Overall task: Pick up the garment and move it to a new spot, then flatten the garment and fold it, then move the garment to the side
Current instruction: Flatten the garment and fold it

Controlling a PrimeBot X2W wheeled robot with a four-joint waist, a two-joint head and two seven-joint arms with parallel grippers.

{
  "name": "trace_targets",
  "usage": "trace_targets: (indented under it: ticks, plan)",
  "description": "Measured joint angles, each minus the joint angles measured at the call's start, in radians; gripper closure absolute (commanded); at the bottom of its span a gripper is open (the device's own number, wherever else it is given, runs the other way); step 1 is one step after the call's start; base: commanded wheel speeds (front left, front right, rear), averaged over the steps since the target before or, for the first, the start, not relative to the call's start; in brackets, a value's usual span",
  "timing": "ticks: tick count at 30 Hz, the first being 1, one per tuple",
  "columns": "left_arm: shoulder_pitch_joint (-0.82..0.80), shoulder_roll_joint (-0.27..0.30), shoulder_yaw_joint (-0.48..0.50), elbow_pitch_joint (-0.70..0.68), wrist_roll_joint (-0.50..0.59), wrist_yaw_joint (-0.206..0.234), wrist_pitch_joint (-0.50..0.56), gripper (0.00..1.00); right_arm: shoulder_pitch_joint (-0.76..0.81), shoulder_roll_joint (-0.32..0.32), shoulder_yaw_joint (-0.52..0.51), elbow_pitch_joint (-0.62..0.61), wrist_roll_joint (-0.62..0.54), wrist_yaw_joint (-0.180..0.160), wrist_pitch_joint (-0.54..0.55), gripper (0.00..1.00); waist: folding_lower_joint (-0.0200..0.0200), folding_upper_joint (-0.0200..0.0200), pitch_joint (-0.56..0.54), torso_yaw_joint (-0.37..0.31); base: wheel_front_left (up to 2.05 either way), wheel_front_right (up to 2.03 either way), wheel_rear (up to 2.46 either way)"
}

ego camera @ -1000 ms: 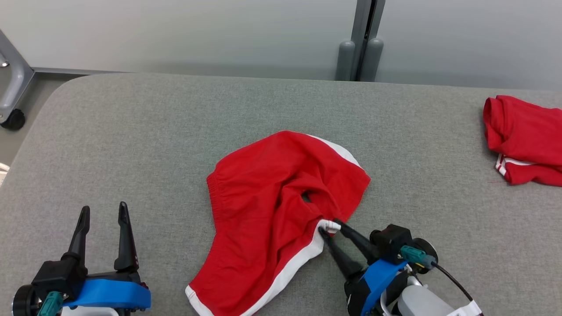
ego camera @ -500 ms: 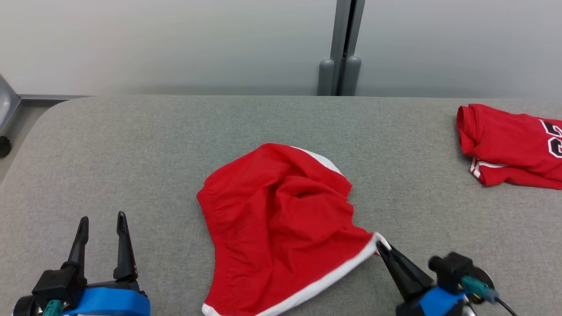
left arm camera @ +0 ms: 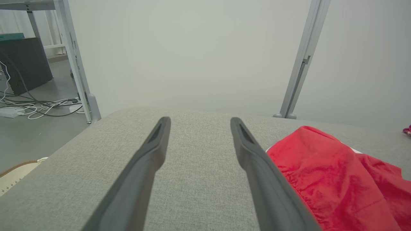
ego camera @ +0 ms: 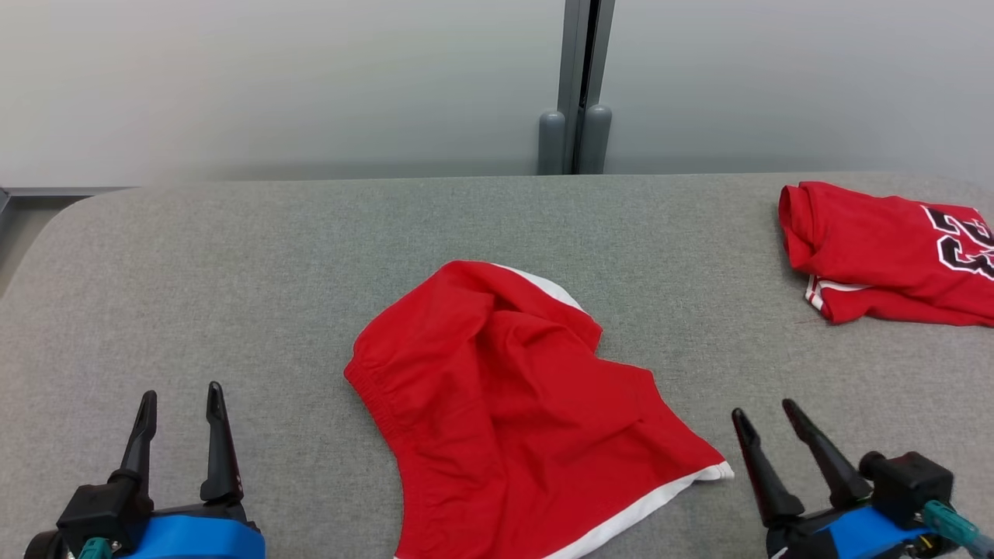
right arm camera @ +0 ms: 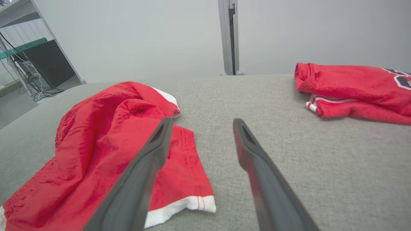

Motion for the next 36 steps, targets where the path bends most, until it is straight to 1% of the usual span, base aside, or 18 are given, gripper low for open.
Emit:
trace_targets:
  ticks: [7, 12, 15, 18, 22, 36]
  plan:
    - [0.009, 0.001, 0.004, -0.005, 0.002, 0.001, 0.0, 0.0, 0.015, 0.062, -0.126, -0.064, -0.042, 0.0, -0.021, 0.0, 0.0, 0.0, -0.016, -0.008, 0.0, 0.0, 0.0]
    - [0.024, 0.0, 0.003, -0.009, 0.005, 0.001, 0.0, 0.0, 0.043, 0.11, -0.177, -0.103, -0.085, 0.0, -0.041, 0.0, 0.0, -0.0001, -0.027, -0.01, 0.0, 0.0, 0.0]
    - [0.029, 0.0, 0.001, -0.012, 0.01, 0.001, 0.0, 0.0, 0.068, 0.124, -0.201, -0.123, -0.116, 0.0, -0.047, 0.0, 0.0, 0.0, -0.033, -0.008, 0.0, 0.0, 0.0]
    - [0.043, -0.001, -0.002, -0.014, 0.011, 0.001, 0.0, 0.0, 0.097, 0.14, -0.205, -0.129, -0.143, 0.0, -0.048, 0.0, 0.0, 0.0, -0.04, -0.005, 0.0, 0.0, 0.0]
    - [0.056, -0.001, -0.004, -0.018, 0.011, 0.008, 0.0, 0.0, 0.114, 0.15, -0.204, -0.136, -0.151, 0.0, -0.044, 0.0, -0.0001, 0.0, -0.054, -0.004, 0.0, 0.0, 0.0]
    - [0.083, 0.016, -0.008, -0.04, 0.004, 0.017, 0.013, 0.0, 0.131, 0.156, -0.168, -0.141, -0.155, 0.0, -0.023, 0.0, 0.0, 0.0, -0.078, -0.008, 0.0, 0.0, 0.0]
